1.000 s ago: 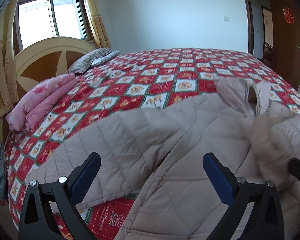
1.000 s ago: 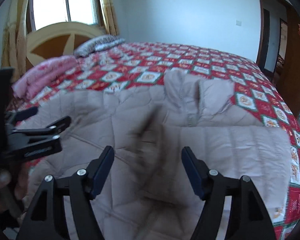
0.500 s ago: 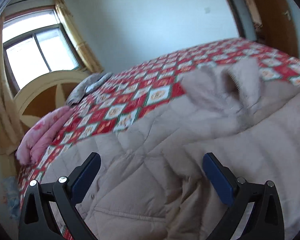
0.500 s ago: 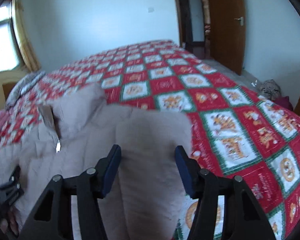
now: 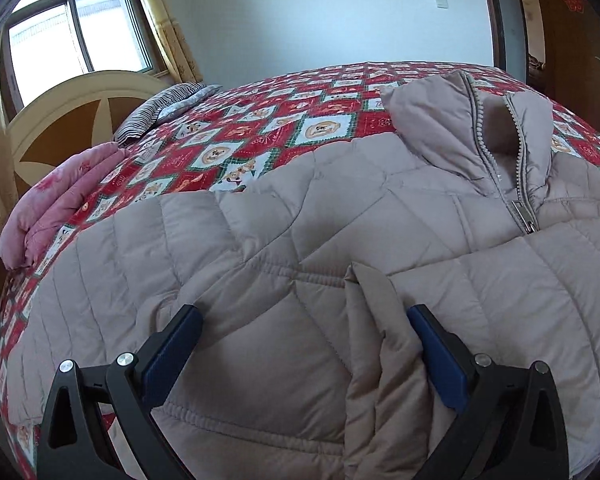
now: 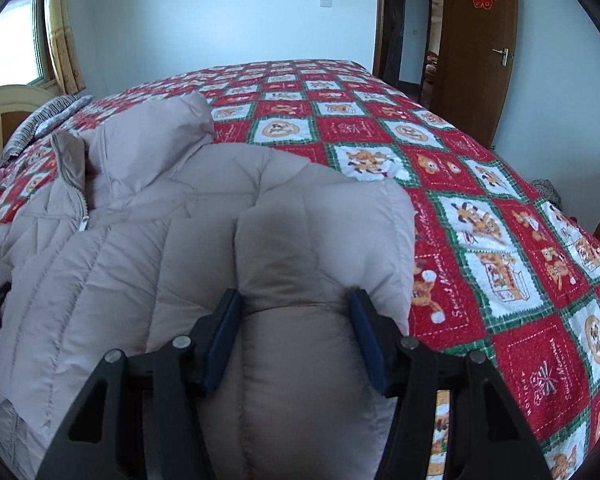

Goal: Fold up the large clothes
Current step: 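Fold the held sleeve with the right tool across the jacket body, then open the right tool, release the sleeve and press it flat, then grasp the other jacket sleeve cuff with the left tool, then fold the held sleeve with the left tool across the jacket body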

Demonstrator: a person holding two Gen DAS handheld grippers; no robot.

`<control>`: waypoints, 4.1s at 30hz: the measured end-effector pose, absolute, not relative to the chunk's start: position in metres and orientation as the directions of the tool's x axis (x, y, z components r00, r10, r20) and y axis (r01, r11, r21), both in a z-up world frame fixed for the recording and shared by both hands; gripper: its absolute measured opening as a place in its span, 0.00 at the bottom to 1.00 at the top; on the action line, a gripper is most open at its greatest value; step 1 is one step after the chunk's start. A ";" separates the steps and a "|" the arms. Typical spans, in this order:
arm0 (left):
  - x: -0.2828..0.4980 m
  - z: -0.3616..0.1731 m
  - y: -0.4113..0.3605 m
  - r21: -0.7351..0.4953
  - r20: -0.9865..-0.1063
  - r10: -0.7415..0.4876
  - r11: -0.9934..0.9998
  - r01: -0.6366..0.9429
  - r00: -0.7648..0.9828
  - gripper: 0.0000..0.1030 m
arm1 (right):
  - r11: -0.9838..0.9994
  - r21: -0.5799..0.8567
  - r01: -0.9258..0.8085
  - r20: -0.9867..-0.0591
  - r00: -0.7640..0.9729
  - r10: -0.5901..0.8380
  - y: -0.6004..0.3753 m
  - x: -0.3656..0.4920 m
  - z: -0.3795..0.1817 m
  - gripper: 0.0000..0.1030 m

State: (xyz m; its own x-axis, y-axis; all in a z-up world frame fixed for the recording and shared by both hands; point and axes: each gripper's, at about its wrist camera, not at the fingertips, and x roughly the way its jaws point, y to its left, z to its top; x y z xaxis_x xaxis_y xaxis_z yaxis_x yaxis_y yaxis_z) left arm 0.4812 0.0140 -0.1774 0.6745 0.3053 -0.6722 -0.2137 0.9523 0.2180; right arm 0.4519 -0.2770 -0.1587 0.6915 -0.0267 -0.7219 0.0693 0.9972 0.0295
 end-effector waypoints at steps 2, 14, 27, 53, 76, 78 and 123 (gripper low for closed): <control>0.480 -0.177 0.015 0.216 -0.671 0.309 0.951 -0.221 0.674 0.99 | 0.998 0.004 0.064 -0.727 0.685 -0.041 -0.273 0.454 -0.161 0.58; 0.477 -0.179 0.023 0.198 -0.682 0.305 0.952 -0.234 0.665 0.99 | 0.983 -0.178 0.044 -0.734 0.660 -0.162 -0.250 0.461 -0.173 0.59; 0.480 -0.183 0.020 0.218 -0.689 0.316 0.948 -0.230 0.652 0.99 | 0.999 0.026 -0.036 -0.688 0.724 0.044 -0.237 0.438 -0.114 0.69; 0.482 -0.184 0.020 0.210 -0.696 0.308 0.951 -0.227 0.649 0.99 | 0.984 -0.105 -0.145 -0.749 0.662 0.018 -0.176 0.452 -0.174 0.73; 0.360 -0.137 0.266 0.338 -0.607 0.612 0.776 -0.533 0.506 0.99 | 0.981 -0.146 -0.128 -0.733 0.679 -0.021 -0.170 0.448 -0.175 0.75; 0.343 -0.145 0.307 0.356 -0.612 0.660 0.722 -0.594 0.436 0.99 | 0.981 -0.147 -0.128 -0.733 0.679 -0.021 -0.170 0.448 -0.175 0.75; 0.377 0.019 0.112 0.186 -0.437 0.235 0.968 -0.169 0.868 0.07 | 0.996 -0.016 -0.083 -0.676 0.735 0.050 -0.232 0.387 -0.141 0.76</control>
